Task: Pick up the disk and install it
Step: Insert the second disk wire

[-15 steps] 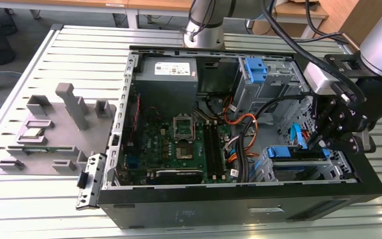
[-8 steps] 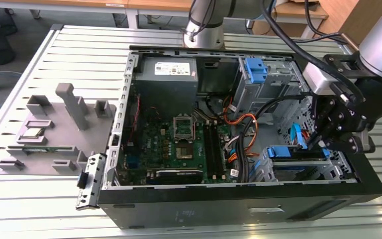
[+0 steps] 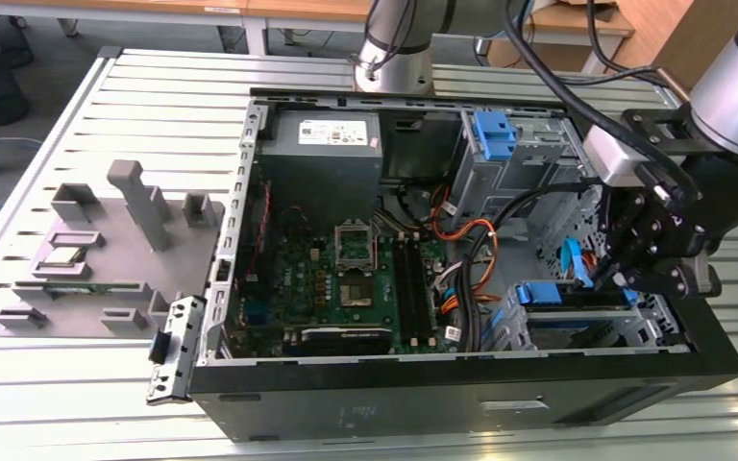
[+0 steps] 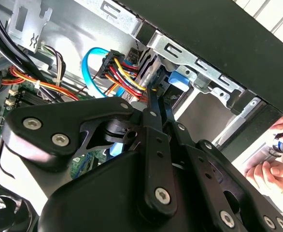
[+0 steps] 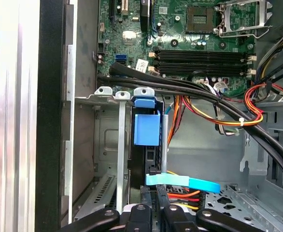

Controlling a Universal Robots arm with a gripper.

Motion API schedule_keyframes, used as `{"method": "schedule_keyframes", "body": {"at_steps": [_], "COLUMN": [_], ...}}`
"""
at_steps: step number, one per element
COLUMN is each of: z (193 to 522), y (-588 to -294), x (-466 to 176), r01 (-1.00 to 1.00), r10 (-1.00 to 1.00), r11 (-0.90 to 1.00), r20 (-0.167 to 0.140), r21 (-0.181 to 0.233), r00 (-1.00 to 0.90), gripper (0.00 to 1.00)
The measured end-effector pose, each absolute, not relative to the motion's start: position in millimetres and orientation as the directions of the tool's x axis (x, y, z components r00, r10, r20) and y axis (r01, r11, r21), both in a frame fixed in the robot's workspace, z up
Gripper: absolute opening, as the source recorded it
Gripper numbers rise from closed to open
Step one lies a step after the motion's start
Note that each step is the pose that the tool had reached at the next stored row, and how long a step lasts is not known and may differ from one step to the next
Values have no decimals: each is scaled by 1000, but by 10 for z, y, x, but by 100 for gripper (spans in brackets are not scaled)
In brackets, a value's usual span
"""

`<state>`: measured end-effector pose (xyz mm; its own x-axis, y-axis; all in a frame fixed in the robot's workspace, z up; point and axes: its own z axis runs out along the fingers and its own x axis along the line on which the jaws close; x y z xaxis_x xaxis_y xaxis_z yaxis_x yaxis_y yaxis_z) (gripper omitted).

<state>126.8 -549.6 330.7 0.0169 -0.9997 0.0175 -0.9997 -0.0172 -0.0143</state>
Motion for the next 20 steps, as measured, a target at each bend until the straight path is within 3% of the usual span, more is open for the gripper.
{"method": "schedule_keyframes", "body": {"at_steps": [13, 15, 16, 20], "z": [3293, 3291, 3292, 3322], "y": [-5495, -5496, -5496, -5495], "x": [1269, 1268, 1269, 1269], "r01": [-1000, -1000, -1000, -1000], "r10": [-1000, -1000, -1000, -1000], "r11": [-17, -17, -17, -17], "r20": [17, 17, 17, 18], "r21": [-14, -14, -14, -14], "r00": [17, 17, 17, 17], "gripper": [16, 17, 24, 24]}}
